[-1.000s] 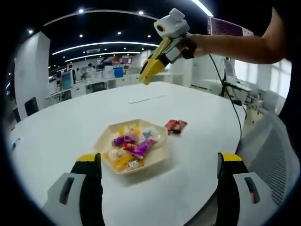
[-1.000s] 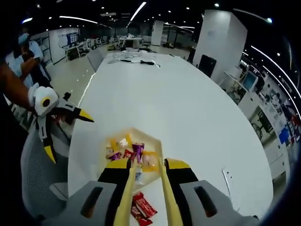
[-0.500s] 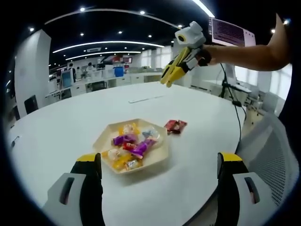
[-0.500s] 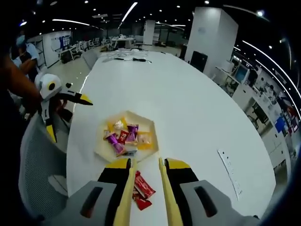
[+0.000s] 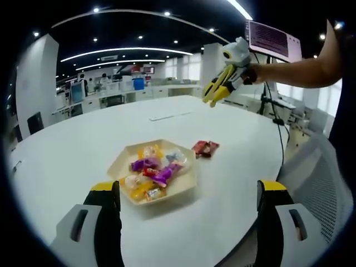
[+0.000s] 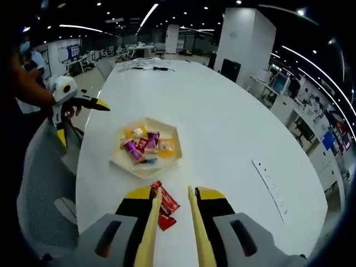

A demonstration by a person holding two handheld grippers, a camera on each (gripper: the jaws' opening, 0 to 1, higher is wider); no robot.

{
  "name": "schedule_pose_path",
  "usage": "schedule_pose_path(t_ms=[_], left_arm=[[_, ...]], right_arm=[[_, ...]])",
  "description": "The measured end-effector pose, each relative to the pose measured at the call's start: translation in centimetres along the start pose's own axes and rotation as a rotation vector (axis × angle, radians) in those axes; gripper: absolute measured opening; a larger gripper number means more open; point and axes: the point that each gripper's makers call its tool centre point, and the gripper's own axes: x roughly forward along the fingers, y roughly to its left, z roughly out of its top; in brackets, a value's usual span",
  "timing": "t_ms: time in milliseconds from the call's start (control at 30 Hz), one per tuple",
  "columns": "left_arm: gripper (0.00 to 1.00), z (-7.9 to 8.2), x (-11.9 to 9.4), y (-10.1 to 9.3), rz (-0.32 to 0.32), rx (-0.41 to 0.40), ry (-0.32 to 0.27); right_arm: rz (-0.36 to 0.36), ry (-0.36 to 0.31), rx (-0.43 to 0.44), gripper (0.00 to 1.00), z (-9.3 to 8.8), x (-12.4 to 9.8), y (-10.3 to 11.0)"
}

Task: Place the target food into the container with the food tongs after gripping and lifting it, then release it inside without dropping or visibly crushing the food.

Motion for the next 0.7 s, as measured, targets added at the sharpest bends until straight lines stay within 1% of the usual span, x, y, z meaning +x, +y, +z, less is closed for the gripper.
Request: schedule_pose_path(t_ms=[100, 167, 267, 367, 400, 433, 500, 533, 567, 633, 700], left_arm=[[0.99, 0.0, 0.0, 0.0, 0.0, -0.002, 0.001], [0.98, 0.0, 0.0, 0.0, 0.001, -0.003, 0.002], [0.98, -0.1, 0.0, 0.0, 0.001, -0.003, 0.005], [0.98, -0.2, 0.0, 0.1, 0.001, -0.004, 0.009], [0.98, -0.2, 0.0, 0.1, 0.002, -0.004, 0.011], [0.98, -0.2, 0.1, 0.1, 0.002, -0.004, 0.012], [0.98, -0.2, 0.1, 0.1, 0.003, -0.004, 0.014], [0.98, -0.2, 0.0, 0.1, 0.004, -0.006, 0.013], [0.98, -0.2, 0.0, 0.2, 0.005, -0.007, 0.012], [0.98, -0.2, 0.0, 0.2, 0.008, -0.011, 0.01], [0.98, -0.2, 0.0, 0.2, 0.008, -0.01, 0.012]], right_arm=[[-0.01, -0.021, -0.016, 0.28, -0.7, 0.4, 0.1], [0.002, -0.021, -0.006, 0.28, -1.3, 0.9, 0.4], [0.004, -0.018, -0.014, 0.28, -2.1, 1.5, 0.7], [0.022, -0.014, -0.013, 0.28, -3.2, 2.2, 1.1], [0.038, -0.009, -0.026, 0.28, -3.8, 2.7, 1.4], [0.04, 0.001, -0.025, 0.28, -4.4, 3.1, 1.5], [0.067, 0.002, -0.018, 0.28, -5.1, 3.8, 2.0], [0.067, 0.027, -0.019, 0.28, -5.9, 4.2, 2.1], [0.07, 0.03, -0.022, 0.28, -6.2, 4.4, 2.2], [0.081, 0.045, 0.0, 0.28, -6.9, 4.9, 2.3], [0.078, 0.054, 0.005, 0.28, -7.5, 5.4, 2.4]])
